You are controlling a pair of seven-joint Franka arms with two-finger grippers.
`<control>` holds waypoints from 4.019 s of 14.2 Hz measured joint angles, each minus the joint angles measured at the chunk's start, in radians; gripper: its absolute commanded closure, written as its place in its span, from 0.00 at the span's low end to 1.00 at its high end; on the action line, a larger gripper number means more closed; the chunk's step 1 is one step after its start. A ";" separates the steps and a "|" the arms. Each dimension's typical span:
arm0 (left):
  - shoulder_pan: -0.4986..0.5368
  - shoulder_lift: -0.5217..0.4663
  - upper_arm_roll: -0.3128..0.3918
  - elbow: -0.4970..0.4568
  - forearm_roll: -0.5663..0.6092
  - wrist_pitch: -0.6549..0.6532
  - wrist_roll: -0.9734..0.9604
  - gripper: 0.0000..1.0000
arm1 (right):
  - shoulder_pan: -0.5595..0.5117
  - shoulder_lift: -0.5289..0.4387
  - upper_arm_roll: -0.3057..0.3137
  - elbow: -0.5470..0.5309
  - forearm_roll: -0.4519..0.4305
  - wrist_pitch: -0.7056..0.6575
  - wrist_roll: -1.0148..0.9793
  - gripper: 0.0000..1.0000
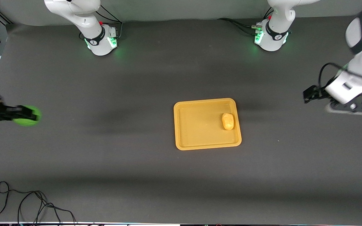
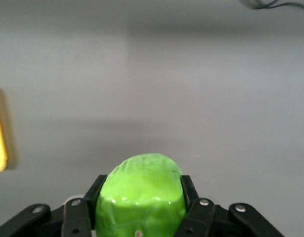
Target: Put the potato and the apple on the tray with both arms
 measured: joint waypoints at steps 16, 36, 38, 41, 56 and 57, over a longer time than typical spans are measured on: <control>0.001 -0.014 -0.014 0.050 -0.002 -0.119 0.020 0.01 | 0.797 0.613 0.022 0.498 -0.001 0.277 1.080 0.68; -0.164 -0.002 0.186 0.078 -0.003 -0.129 0.018 0.01 | 0.780 0.738 -0.006 0.579 -0.041 0.354 1.098 0.00; -0.164 -0.002 0.187 0.089 -0.005 -0.131 0.018 0.00 | 0.742 0.617 -0.006 0.584 -0.041 0.203 1.097 0.00; -0.164 0.009 0.187 0.121 -0.007 -0.131 0.017 0.00 | 0.675 0.456 -0.008 0.566 -0.041 0.009 1.013 0.00; -0.106 0.051 0.214 0.201 -0.049 -0.137 0.106 0.01 | -0.068 -0.149 0.112 -0.032 -0.064 -0.090 0.190 0.00; -0.106 0.053 0.211 0.201 -0.051 -0.137 0.107 0.01 | -0.115 -0.163 0.132 -0.055 -0.067 -0.081 0.147 0.00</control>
